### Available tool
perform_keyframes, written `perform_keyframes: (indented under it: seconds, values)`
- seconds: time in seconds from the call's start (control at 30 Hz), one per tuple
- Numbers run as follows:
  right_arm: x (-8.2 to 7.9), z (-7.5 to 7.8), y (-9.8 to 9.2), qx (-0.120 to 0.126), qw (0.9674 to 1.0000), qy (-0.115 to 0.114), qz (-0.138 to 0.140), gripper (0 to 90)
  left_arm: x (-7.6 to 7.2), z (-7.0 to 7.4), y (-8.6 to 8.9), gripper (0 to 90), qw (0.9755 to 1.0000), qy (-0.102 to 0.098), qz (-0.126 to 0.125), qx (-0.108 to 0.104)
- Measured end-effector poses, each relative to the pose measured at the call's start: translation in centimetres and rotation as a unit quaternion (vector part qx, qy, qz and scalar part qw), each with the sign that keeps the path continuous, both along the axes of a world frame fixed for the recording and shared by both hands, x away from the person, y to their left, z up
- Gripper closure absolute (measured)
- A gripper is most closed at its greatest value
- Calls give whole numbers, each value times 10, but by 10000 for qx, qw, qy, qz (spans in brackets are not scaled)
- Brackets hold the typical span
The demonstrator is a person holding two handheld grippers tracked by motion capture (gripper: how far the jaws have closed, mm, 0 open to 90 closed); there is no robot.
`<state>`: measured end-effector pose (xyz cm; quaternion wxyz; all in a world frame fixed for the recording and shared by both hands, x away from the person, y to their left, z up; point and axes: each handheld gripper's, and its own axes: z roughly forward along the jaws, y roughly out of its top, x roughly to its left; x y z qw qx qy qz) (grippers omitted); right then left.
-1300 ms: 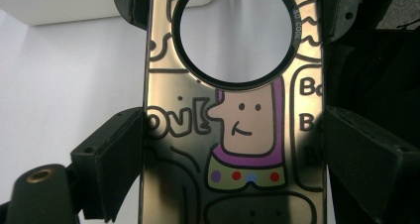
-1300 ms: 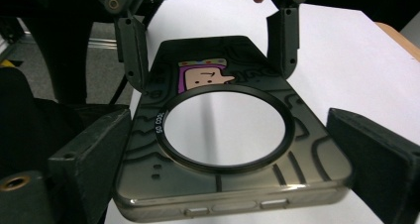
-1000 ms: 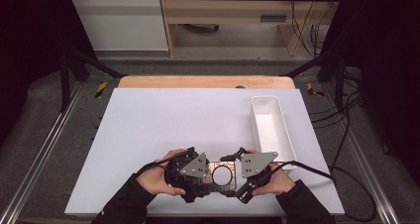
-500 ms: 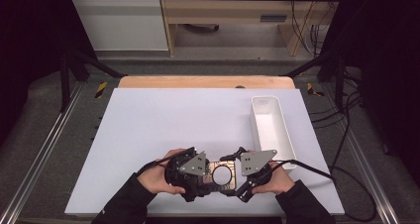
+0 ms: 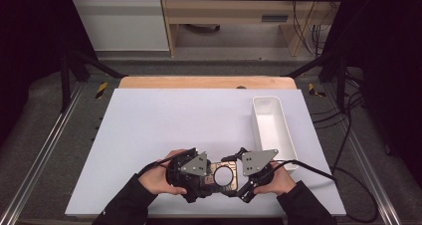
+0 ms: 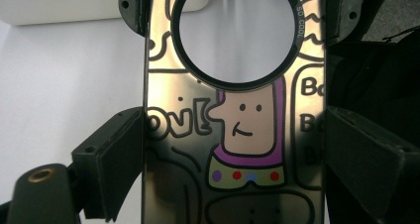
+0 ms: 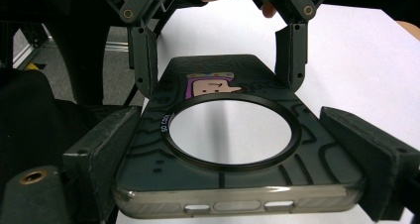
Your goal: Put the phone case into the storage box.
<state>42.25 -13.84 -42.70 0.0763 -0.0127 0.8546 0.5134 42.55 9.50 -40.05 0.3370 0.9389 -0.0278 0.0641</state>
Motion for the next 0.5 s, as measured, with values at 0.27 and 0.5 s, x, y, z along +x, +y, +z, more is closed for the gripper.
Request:
perform_keyframes:
  seconds: [0.27,0.5]
  values:
    - [0,1,-1,-6,10000,19,-36,119,0,-1,0,107,10000,-9,42,-49]
    - [1,2,-2,-26,9999,56,-80,119,1,-3,1,77,9999,48,116,-37]
